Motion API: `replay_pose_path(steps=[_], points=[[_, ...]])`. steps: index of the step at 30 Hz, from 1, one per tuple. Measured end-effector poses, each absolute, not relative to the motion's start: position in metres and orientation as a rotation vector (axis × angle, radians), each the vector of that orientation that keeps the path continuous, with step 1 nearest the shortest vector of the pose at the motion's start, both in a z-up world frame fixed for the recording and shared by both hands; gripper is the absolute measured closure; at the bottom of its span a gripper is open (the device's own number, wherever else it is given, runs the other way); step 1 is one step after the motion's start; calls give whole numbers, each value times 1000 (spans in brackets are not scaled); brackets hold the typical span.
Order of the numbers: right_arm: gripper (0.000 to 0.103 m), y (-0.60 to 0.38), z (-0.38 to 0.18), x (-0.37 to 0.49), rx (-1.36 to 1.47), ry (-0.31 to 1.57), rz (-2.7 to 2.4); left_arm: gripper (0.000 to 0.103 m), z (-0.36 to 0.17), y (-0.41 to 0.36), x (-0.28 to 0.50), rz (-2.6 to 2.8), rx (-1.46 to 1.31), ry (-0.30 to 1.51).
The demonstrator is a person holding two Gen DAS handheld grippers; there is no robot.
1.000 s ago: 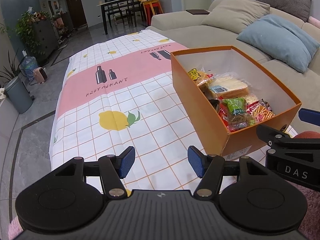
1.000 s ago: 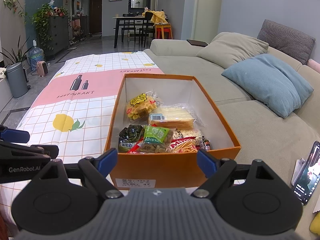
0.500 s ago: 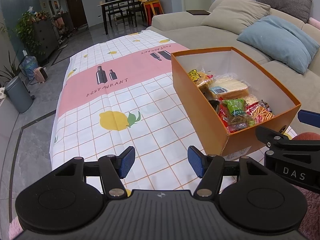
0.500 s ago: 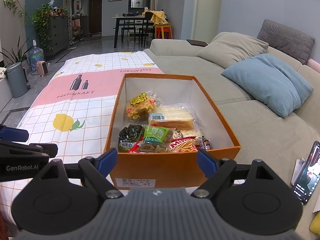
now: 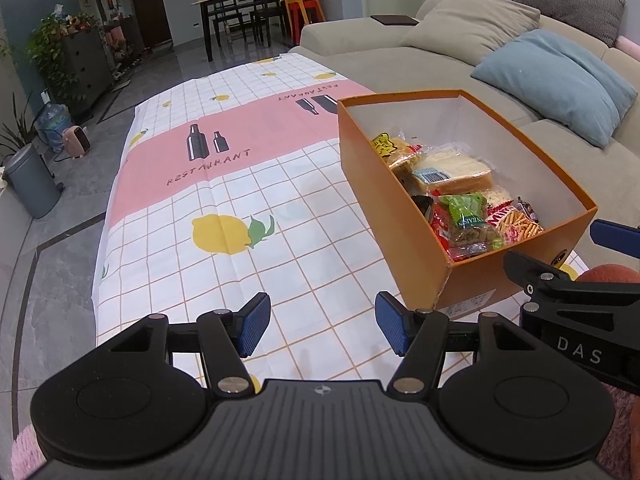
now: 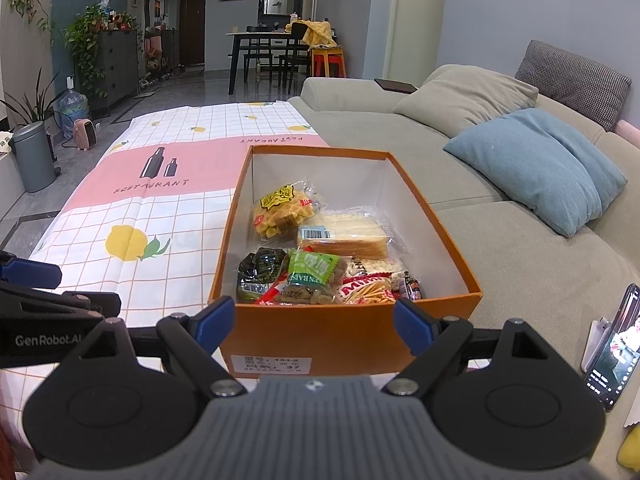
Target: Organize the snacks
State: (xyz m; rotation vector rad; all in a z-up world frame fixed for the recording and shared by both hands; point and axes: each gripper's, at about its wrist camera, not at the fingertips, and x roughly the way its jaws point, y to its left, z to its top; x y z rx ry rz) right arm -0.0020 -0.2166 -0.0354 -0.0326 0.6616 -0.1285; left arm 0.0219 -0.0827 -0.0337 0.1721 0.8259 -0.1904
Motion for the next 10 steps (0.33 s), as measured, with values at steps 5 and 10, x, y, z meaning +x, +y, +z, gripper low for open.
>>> replay_pose_path(steps=[5,10], points=[[19,-216,-36,-2,-37,664,-127,32,-34,-84,22,-187,177,829],[19,-216,-36,-2,-42,664,-126,32,-34,-84,22,-186,184,830]])
